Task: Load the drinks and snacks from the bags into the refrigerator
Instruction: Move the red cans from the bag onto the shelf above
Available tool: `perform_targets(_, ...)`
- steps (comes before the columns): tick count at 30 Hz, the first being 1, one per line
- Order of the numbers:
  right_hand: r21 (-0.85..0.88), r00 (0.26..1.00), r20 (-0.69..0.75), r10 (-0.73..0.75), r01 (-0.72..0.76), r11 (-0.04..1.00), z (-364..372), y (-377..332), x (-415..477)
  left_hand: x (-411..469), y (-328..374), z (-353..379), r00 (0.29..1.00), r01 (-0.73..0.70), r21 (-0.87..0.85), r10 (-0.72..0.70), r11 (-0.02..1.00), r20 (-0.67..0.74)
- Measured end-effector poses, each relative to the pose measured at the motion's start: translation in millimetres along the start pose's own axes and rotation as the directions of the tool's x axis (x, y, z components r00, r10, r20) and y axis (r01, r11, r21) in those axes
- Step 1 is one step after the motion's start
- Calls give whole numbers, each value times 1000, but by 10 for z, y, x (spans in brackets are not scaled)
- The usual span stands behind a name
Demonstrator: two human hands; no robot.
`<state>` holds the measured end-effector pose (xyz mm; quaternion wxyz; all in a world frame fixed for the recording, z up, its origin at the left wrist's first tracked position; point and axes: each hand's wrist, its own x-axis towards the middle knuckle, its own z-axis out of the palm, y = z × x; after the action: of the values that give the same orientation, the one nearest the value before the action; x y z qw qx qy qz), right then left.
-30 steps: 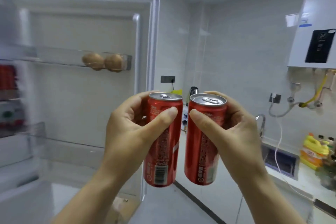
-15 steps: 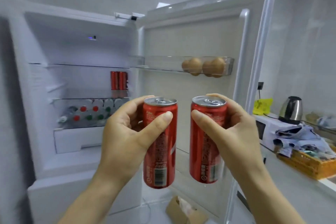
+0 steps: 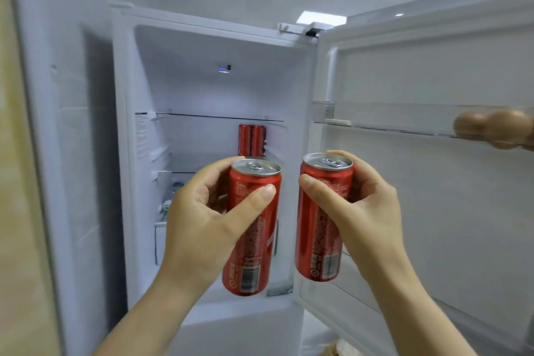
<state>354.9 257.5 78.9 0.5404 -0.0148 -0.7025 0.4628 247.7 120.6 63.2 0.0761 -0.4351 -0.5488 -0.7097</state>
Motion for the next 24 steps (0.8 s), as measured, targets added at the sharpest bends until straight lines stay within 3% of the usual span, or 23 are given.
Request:
perform_targets(14,50,994,101,46,-51,997,1214,944,654,726,-902,-769,989,50,139,-29,989,-145)
perform_targets(24,147,994,70,88,-98,984,1661,1723,1255,1438,-1452,-910,978,40,213,5,976,-208)
